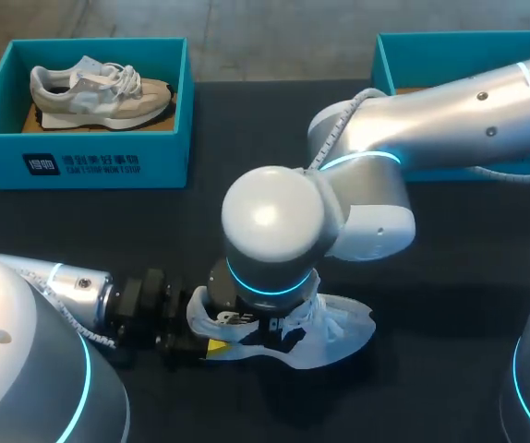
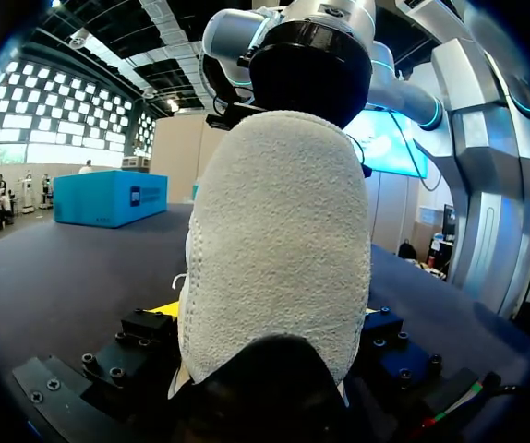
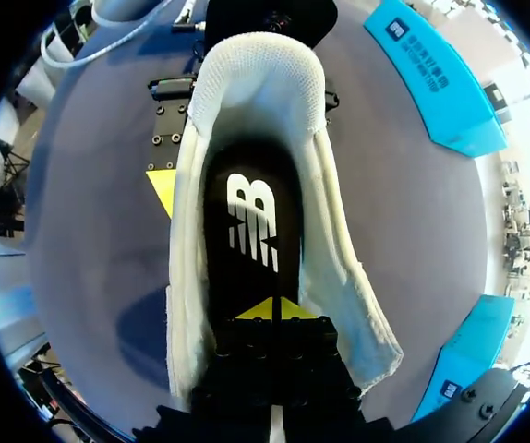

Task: Take the shoe out of the shoebox, open the shoe tongue, remove and reinsert the insole, then place the shoe into the shoebox

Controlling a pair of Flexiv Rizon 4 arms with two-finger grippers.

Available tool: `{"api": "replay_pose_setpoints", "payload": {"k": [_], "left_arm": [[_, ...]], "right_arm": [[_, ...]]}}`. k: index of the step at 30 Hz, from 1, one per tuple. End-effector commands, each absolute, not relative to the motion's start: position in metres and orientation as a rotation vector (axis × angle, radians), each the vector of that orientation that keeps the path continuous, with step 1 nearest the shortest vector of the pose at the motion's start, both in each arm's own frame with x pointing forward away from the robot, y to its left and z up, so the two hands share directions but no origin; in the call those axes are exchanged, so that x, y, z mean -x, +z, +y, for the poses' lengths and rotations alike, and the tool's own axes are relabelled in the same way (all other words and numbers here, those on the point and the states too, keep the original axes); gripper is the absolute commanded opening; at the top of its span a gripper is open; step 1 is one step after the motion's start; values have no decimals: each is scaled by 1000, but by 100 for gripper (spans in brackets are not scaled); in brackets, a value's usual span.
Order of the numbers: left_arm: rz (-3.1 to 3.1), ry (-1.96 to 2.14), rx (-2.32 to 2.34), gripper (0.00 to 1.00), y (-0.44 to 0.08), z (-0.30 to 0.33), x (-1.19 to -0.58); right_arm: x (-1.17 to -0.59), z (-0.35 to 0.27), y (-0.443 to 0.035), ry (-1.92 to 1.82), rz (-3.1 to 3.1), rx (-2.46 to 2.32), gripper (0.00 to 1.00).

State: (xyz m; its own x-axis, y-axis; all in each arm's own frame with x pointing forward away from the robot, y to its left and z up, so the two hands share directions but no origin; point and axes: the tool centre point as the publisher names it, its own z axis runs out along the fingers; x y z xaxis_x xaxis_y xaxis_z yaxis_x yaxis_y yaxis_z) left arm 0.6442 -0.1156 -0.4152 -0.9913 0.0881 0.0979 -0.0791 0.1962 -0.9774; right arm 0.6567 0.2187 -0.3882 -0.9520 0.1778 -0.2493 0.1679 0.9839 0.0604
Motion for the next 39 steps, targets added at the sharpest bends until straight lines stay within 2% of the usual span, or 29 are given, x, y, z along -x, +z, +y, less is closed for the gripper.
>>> {"api": "replay_pose_setpoints", "payload": {"k": [1,21,23,25,27,30,39], "left_arm": [[-2326,1912,7,0,-416,-115,-645],[-2326,1912,7,0,-416,-115,-645],[-2326,1912,7,0,-416,-115,-645],[-2326,1912,7,0,-416,-115,-645],[-2326,1912,7,0,-416,-115,-645],[-2326,1912,7,0,-416,-115,-645],[-2326,1912,7,0,-416,-115,-645]], "right_arm": [[-657,218,-394,51,2875,-258,0],[-663,212,-416,-11,2922,-294,0],[-663,211,-418,-9,2924,-300,4],[-662,210,-419,-6,2926,-302,15],[-662,210,-420,-5,2929,-305,21],[-660,209,-420,-14,2932,-315,26],[-659,207,-428,-44,2964,-348,29]]}}
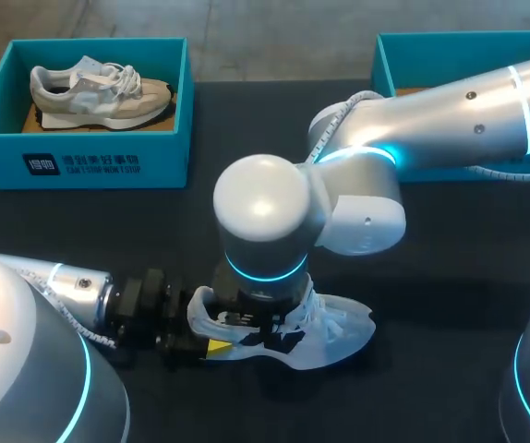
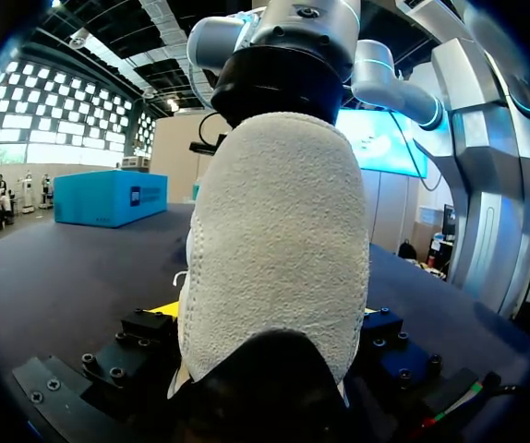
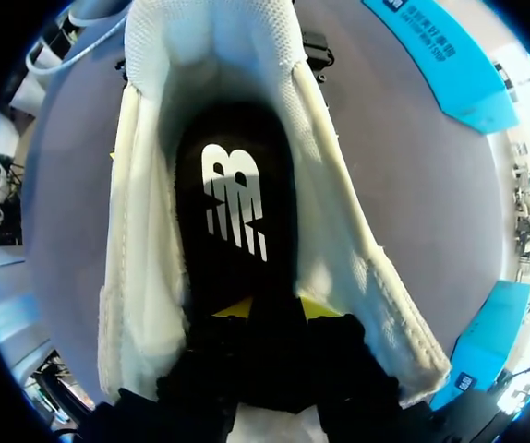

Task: Take the shoe out of the shoebox, open the shoe tongue, remove and reinsert the insole, then place the shoe into the shoebox

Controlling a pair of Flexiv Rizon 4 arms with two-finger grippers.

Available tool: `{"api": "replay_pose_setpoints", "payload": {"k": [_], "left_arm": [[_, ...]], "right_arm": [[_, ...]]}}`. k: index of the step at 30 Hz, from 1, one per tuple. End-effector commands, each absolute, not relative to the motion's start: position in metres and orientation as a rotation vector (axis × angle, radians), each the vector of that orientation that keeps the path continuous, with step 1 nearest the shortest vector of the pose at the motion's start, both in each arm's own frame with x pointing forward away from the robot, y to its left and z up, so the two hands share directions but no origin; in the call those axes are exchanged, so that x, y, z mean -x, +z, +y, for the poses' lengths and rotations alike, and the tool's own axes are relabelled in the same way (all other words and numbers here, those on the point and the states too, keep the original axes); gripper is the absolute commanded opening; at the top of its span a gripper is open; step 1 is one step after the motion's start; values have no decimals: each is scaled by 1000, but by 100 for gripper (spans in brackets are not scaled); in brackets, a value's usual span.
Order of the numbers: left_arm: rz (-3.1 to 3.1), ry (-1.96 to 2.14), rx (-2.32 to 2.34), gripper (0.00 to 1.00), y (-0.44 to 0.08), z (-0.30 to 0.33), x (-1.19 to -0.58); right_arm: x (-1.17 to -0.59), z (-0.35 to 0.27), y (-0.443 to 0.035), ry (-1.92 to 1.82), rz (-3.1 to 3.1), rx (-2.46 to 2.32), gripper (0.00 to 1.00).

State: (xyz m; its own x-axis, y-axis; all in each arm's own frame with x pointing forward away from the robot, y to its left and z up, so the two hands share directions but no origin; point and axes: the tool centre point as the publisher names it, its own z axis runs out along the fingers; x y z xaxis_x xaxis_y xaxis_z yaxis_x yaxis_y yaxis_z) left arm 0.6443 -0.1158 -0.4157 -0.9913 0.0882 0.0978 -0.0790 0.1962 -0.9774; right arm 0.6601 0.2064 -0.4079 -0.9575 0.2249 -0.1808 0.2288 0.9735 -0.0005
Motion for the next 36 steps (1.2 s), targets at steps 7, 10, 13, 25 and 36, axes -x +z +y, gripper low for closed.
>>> {"api": "replay_pose_setpoints", "payload": {"k": [7,10,13,25,36], "left_arm": [[-2326,1912,7,0,-416,-115,-645],[-2326,1912,7,0,-416,-115,-645],[-2326,1912,7,0,-416,-115,-645],[-2326,1912,7,0,-416,-115,-645],[-2326,1912,7,0,-416,-115,-645]], "right_arm": [[-660,213,-450,-45,3020,-356,31],[-659,214,-456,-39,3038,-361,31],[-655,216,-461,-34,3055,-364,31],[-634,224,-481,-13,3145,-329,31],[-626,228,-490,-66,3242,-286,27]]}}
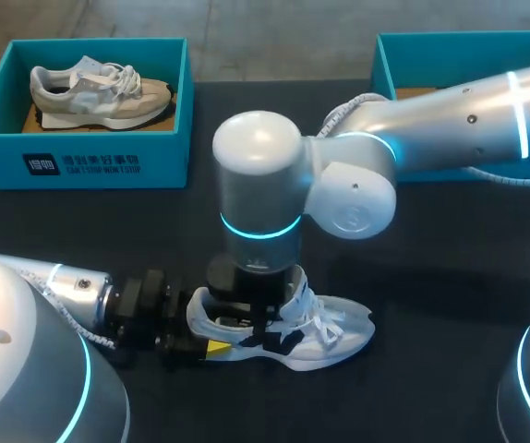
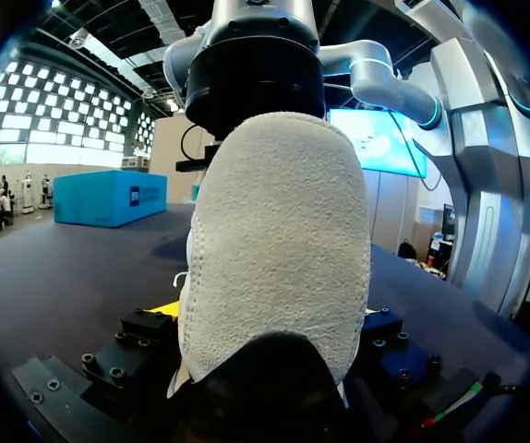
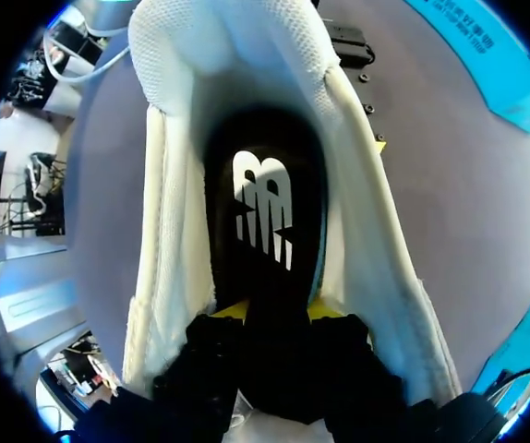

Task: Take the shoe out of the shoebox, open the shoe tongue, remove and reinsert the insole, then place the shoe into the shoebox

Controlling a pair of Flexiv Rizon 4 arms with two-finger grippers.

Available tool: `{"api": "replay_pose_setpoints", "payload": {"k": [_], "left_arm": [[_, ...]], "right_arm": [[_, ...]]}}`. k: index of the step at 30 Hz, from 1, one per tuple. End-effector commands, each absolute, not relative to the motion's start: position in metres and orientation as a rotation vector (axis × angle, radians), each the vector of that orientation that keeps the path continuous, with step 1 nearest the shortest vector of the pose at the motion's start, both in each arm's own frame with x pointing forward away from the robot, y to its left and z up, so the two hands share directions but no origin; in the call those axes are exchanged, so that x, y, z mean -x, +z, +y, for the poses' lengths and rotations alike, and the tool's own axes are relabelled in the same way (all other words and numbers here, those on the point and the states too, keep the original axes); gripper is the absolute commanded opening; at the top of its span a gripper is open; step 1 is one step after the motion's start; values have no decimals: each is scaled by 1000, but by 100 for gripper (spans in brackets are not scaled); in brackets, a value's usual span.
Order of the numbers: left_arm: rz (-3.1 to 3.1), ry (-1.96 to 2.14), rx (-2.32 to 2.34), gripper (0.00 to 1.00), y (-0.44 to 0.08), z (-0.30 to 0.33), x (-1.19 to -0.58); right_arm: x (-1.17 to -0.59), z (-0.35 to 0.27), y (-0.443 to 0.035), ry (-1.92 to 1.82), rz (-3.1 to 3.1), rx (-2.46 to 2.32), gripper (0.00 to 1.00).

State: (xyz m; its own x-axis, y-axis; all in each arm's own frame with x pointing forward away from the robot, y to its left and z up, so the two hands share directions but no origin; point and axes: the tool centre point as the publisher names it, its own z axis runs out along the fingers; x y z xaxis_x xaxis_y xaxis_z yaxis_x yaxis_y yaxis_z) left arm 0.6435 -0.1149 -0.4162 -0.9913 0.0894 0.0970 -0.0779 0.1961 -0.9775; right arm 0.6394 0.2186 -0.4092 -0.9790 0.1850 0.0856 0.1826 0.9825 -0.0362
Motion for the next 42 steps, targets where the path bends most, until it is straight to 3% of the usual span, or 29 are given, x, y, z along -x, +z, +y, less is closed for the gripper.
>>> {"api": "replay_pose_setpoints", "payload": {"k": [1,11,42], "left_arm": [[-2326,1912,7,0,-416,-115,-645],[-2326,1912,7,0,-416,-115,-645],[-2326,1912,7,0,-416,-115,-645]], "right_arm": [[-626,228,-492,62,-3008,255,25],[-613,223,-496,65,-2936,230,0],[-622,216,-404,-294,-3191,146,0]]}}
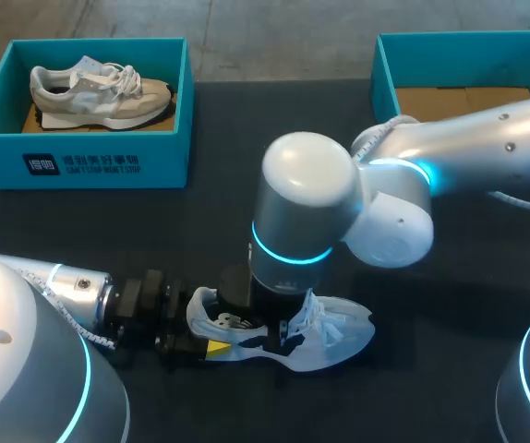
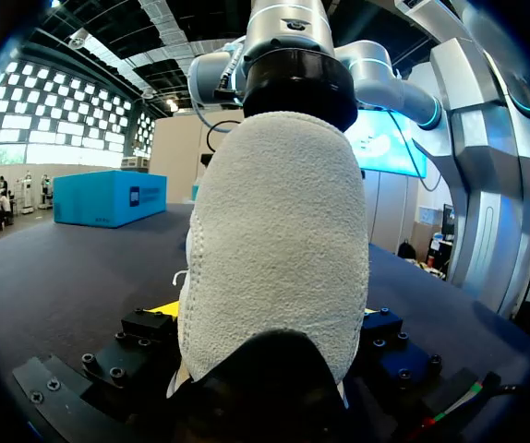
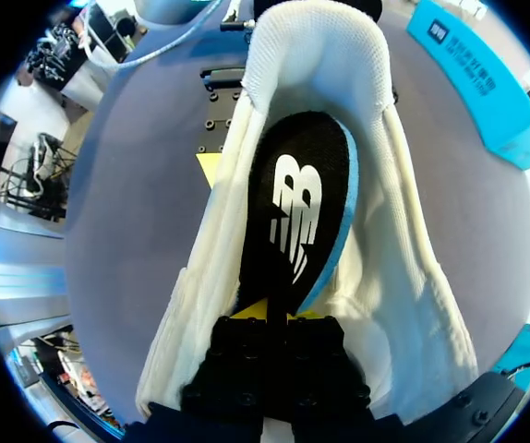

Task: Take the shoe out of the shoebox, open the shoe tongue, remove and reinsert the insole, then place the shoe into the shoebox

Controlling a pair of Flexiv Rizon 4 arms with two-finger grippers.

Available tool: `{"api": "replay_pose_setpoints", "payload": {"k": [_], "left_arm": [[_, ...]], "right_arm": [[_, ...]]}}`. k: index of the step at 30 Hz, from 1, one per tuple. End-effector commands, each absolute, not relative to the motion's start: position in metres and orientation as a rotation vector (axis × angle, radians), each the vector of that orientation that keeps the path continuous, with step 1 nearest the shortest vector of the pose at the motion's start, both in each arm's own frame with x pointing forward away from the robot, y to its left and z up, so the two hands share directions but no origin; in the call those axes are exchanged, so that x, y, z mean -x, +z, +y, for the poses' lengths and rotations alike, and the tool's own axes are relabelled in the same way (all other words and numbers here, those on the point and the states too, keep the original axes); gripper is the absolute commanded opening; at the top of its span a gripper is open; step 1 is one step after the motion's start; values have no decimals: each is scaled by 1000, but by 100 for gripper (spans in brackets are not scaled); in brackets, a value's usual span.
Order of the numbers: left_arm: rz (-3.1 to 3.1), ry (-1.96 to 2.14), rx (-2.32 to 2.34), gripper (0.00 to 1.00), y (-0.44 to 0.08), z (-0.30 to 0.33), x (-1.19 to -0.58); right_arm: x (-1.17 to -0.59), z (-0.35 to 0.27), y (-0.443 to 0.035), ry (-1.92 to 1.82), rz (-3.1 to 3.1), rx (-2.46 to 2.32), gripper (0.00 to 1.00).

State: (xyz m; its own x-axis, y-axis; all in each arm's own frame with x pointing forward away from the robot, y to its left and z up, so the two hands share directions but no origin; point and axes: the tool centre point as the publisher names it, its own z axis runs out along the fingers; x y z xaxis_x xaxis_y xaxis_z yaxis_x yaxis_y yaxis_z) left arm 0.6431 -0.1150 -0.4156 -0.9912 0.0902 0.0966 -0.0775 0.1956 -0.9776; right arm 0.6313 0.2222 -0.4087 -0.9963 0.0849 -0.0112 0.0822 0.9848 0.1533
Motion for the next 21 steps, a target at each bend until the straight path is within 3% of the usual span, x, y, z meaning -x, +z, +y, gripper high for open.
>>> {"api": "replay_pose_setpoints", "payload": {"k": [1,21], "left_arm": [[-2326,1912,7,0,-416,-115,-645],[-2326,1912,7,0,-416,-115,-645]], "right_arm": [[-624,216,-403,293,3050,-140,0],[-635,209,-373,342,2934,-125,0]]}}
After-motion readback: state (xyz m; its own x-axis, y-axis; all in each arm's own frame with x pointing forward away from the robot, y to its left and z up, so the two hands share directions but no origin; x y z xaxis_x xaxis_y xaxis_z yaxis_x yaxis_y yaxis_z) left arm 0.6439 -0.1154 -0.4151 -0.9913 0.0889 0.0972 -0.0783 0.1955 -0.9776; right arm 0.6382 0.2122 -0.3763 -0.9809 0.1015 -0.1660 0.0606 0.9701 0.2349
